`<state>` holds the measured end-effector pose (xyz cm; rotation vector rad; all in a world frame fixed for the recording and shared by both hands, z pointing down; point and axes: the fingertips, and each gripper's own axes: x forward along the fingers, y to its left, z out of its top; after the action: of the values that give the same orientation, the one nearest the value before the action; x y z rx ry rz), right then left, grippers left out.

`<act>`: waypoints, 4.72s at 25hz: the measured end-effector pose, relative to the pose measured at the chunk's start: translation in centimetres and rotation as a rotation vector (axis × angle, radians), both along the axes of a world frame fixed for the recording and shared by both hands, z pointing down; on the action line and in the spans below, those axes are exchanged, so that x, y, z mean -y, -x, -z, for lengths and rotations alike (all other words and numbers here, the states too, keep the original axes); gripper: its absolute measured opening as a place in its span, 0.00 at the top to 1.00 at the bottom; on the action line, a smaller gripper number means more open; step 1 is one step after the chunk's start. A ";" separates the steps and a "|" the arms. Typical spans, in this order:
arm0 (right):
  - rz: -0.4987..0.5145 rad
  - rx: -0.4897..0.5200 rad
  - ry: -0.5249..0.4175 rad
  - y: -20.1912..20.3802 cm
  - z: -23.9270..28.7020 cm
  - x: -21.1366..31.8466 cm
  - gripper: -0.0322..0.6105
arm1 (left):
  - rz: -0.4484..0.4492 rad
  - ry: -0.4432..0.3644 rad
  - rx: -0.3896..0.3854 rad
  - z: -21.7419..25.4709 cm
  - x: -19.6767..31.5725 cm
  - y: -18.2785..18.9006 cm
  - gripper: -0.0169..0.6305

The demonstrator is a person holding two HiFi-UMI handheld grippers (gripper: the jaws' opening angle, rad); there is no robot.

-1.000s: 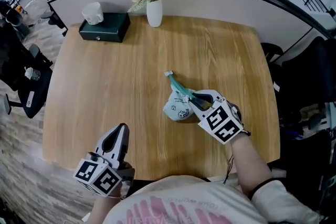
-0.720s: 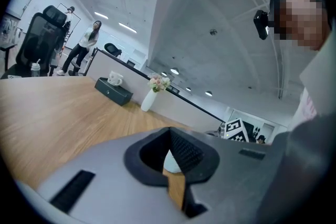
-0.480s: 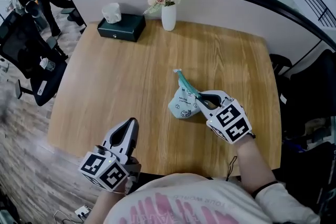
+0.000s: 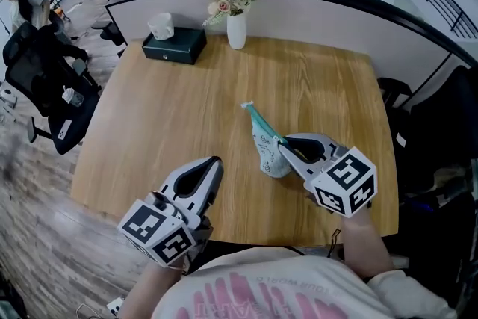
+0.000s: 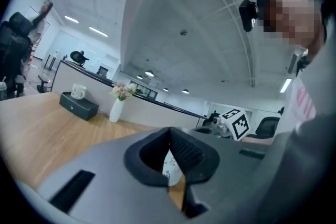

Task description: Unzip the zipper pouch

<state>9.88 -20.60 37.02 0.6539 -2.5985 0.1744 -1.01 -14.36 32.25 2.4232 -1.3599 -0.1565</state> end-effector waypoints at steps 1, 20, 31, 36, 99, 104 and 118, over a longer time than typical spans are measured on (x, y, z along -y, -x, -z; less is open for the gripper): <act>0.001 0.019 0.004 -0.1 0.6 -0.5 0.90 | -0.026 -0.011 0.006 0.3 -0.2 -0.8 0.97; 0.091 0.123 -0.118 -1.0 8.7 -8.8 0.90 | -0.306 -0.205 0.337 4.7 -4.2 -11.6 0.77; 0.139 0.063 -0.155 -0.8 9.2 -10.4 0.90 | -0.239 -0.257 0.458 4.7 -5.2 -11.4 0.77; 0.155 0.031 -0.161 -0.5 8.9 -10.5 0.90 | -0.205 -0.284 0.534 4.8 -4.9 -10.8 0.78; 0.204 -0.298 -0.313 2.1 5.1 -8.5 0.89 | -0.197 -0.010 0.217 0.6 -2.1 -7.5 0.82; 0.212 -0.286 -0.310 2.3 5.0 -8.5 0.89 | -0.189 -0.015 0.211 0.6 -2.0 -6.9 0.82; 0.213 -0.272 -0.303 2.6 5.1 -8.3 0.89 | -0.211 -0.044 0.225 0.9 -2.2 -7.4 0.96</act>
<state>7.30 -12.31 31.92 0.4572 -2.4250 -0.3569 6.42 -12.19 31.34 2.6665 -1.1874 0.1453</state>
